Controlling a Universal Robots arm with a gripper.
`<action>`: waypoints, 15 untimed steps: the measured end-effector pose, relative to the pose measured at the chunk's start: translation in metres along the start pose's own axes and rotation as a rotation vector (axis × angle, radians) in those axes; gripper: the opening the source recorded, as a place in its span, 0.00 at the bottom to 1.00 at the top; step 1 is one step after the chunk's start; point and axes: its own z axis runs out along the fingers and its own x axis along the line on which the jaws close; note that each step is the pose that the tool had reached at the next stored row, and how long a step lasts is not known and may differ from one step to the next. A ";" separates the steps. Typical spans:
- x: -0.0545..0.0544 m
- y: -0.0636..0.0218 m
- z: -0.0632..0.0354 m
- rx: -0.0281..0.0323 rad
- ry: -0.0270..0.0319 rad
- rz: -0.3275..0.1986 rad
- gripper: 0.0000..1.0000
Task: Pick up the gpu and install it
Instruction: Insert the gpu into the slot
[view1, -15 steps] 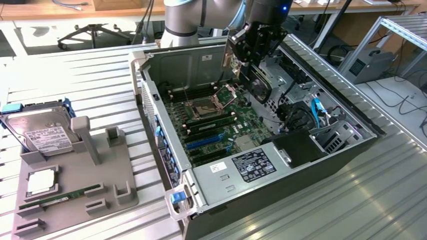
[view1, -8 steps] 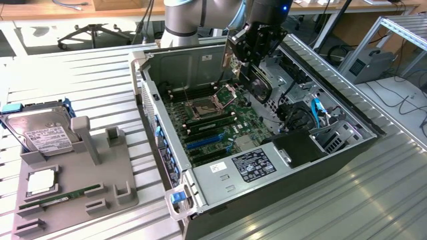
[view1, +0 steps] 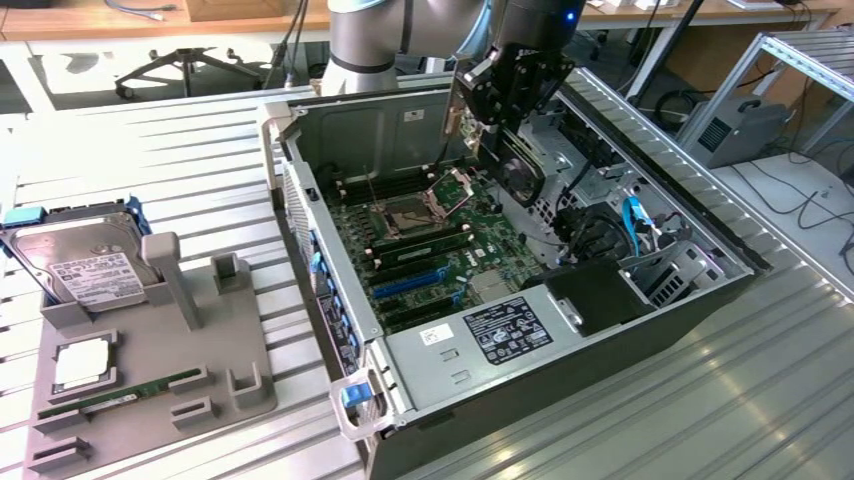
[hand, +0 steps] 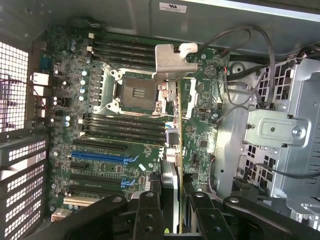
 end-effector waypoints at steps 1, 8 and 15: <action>0.000 0.0000 0.0000 0.0000 0.0000 -0.001 0.27; 0.000 0.0000 0.0000 -0.0002 -0.0003 -0.011 0.27; 0.000 0.0000 0.0000 -0.0003 -0.0006 -0.021 0.27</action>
